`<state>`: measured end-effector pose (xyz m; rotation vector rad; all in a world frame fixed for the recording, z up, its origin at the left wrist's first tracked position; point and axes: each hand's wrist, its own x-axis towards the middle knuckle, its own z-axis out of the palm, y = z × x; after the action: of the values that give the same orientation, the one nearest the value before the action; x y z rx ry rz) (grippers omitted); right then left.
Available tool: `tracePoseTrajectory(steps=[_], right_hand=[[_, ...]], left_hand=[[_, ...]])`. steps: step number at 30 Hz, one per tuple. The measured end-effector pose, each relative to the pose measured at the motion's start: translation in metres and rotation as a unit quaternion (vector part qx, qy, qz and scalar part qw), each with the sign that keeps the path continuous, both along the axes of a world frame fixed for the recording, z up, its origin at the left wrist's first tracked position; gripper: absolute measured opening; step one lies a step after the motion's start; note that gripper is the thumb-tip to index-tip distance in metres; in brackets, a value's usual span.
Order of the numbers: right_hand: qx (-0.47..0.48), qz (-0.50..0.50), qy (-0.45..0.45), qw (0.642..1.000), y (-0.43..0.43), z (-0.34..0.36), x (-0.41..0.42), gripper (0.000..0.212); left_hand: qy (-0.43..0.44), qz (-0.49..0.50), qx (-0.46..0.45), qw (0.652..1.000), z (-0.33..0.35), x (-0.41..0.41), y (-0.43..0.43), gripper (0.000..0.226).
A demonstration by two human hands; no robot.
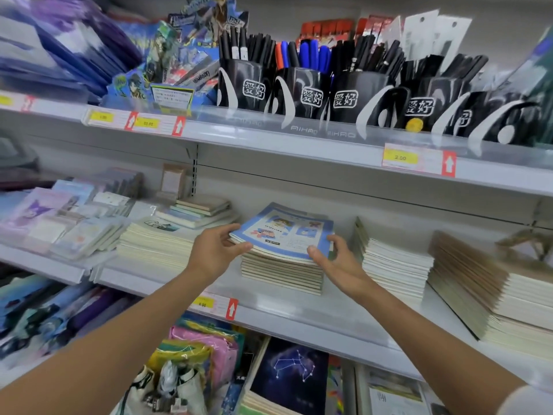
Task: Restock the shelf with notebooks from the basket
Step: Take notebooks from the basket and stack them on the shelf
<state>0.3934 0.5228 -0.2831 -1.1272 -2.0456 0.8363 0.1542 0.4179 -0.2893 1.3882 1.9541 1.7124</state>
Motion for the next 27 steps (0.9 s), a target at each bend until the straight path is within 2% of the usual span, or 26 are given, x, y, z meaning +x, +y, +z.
tracePoseTrajectory(steps=[3, 6, 8, 14, 19, 21, 24, 27], right_hand=[[0.046, -0.015, -0.004, 0.999, 0.012, -0.003, -0.003, 0.110], [0.117, -0.048, -0.002, 0.992, 0.023, -0.005, -0.005, 0.085], [0.148, -0.066, -0.017, 0.987, 0.033, -0.004, -0.007, 0.076], [0.214, -0.076, -0.086, 0.970, 0.049, -0.013, -0.012, 0.086], [0.187, -0.098, -0.060, 0.976, 0.060, -0.019, -0.018, 0.090], [0.185, -0.109, -0.057, 0.975, 0.064, -0.023, -0.023, 0.085], [0.120, -0.107, 0.016, 0.987, 0.066, -0.027, -0.027, 0.076], [0.073, -0.093, 0.064, 0.991, 0.066, -0.029, -0.030, 0.087]], left_hand=[[-0.017, 0.009, -0.004, 1.000, -0.004, -0.007, 0.017, 0.067], [-0.019, 0.028, -0.028, 0.999, -0.006, -0.014, 0.036, 0.066], [-0.025, 0.025, -0.036, 0.999, -0.007, -0.016, 0.046, 0.065], [-0.061, 0.017, -0.017, 0.998, -0.006, -0.015, 0.067, 0.059], [-0.048, 0.032, 0.020, 0.998, -0.011, -0.009, 0.080, 0.054], [-0.055, 0.031, 0.021, 0.998, -0.014, -0.007, 0.087, 0.054], [-0.100, 0.013, 0.029, 0.994, -0.017, -0.006, 0.092, 0.052], [-0.115, 0.012, 0.045, 0.992, -0.017, -0.002, 0.090, 0.050]])
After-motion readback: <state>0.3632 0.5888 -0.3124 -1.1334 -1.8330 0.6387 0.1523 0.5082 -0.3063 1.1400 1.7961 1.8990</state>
